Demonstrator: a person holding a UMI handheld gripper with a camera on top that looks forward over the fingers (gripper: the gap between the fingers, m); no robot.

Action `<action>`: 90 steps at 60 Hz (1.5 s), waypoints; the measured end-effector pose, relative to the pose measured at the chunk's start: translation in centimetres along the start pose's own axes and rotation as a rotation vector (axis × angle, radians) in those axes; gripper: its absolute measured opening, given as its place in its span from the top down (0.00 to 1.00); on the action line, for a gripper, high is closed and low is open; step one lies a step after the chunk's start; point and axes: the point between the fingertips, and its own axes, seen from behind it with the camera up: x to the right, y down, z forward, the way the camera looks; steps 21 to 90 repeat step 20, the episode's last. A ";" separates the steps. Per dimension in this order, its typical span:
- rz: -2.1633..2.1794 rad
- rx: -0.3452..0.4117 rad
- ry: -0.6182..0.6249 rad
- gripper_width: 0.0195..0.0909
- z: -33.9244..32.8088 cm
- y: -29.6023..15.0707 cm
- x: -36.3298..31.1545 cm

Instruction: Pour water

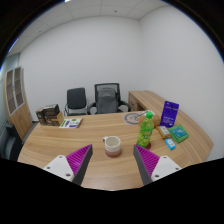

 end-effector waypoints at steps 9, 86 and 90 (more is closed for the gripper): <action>-0.007 0.018 -0.005 0.10 -1.7 -0.6 -1.4; -0.028 0.017 -0.004 0.10 -2.3 -0.4 -1.5; -0.028 0.017 -0.004 0.10 -2.3 -0.4 -1.5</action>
